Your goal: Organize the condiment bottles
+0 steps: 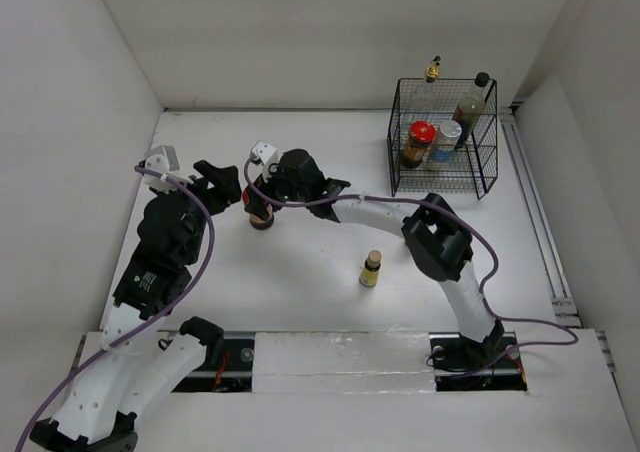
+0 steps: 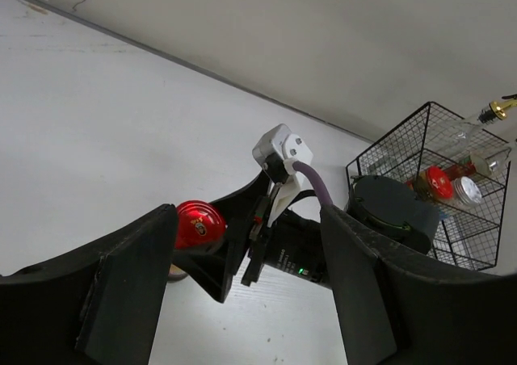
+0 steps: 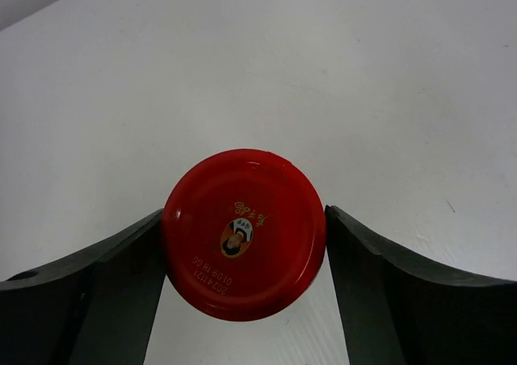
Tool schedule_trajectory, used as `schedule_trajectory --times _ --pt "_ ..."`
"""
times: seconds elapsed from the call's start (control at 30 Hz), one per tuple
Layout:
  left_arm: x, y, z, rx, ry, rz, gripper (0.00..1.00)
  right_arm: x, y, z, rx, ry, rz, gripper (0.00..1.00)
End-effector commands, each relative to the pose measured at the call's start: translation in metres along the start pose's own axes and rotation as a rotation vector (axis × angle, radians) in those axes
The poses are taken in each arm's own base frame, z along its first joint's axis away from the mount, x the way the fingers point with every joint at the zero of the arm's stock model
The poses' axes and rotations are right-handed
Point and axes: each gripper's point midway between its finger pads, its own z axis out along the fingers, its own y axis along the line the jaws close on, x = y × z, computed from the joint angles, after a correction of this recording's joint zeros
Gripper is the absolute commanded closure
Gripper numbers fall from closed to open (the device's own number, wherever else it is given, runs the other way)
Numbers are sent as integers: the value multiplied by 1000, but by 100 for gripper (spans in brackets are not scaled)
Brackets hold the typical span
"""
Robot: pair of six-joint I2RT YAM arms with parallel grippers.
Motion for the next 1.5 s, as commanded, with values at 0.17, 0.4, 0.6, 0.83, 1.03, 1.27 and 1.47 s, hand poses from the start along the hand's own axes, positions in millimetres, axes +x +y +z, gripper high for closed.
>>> schedule_trajectory --times 0.17,0.4,0.6,0.83,1.03,1.27,1.47 --pt "-8 -16 0 72 -18 -4 33 -80 6 -24 41 -226 13 52" --pt "-5 -17 2 77 -8 8 33 -193 -1 -155 105 -547 -20 57" --pt "-2 -23 1 116 13 18 33 -212 -85 -297 404 -695 42 59" --pt "4 -25 4 129 31 22 34 -172 -187 -437 872 -721 143 59" --pt "12 -27 8 135 57 29 34 -158 -236 -521 1124 -721 171 59" --pt "9 -30 7 148 53 35 34 -139 -289 -545 1229 -666 214 59" --pt "11 -30 9 143 61 38 34 -144 -307 -559 1273 -686 195 59"
